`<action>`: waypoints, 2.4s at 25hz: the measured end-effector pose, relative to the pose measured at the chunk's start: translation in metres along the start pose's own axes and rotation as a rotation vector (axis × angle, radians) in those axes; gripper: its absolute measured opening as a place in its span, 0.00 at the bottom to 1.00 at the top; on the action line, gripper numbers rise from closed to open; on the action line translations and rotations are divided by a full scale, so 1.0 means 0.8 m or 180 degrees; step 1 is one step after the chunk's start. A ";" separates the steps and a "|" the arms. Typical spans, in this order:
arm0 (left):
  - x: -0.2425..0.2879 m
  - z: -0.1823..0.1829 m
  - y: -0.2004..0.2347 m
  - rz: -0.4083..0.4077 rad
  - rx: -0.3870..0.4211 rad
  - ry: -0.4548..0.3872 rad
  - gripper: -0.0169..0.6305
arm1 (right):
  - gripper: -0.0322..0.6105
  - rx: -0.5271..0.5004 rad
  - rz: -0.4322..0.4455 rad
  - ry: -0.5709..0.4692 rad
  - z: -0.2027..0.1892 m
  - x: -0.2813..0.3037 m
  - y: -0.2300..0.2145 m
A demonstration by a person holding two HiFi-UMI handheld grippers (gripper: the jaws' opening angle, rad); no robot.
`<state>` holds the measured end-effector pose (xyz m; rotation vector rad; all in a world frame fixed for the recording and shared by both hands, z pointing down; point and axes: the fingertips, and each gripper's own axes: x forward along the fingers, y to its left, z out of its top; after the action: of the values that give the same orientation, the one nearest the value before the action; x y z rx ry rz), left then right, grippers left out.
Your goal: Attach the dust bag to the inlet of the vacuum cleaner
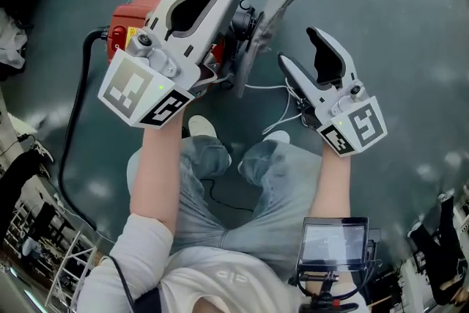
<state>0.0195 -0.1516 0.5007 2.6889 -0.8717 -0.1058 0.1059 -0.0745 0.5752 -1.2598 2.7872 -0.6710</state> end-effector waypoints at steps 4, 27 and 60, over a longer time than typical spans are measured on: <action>-0.009 -0.038 -0.027 -0.0014 -0.0110 0.0156 0.05 | 0.48 0.0077 -0.0397 -0.0181 0.000 -0.021 0.009; -0.068 0.108 -0.173 -0.0465 -0.0569 0.0801 0.04 | 0.06 0.0072 -0.0654 -0.0342 0.194 -0.055 0.148; -0.110 0.674 -0.481 -0.1015 0.0138 0.0067 0.04 | 0.06 -0.0751 -0.0867 -0.1380 0.776 -0.281 0.432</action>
<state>0.0749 0.0493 -0.1340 2.8428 -0.4371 -0.1299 0.1241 0.0549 -0.1582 -1.6147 2.4106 -0.0492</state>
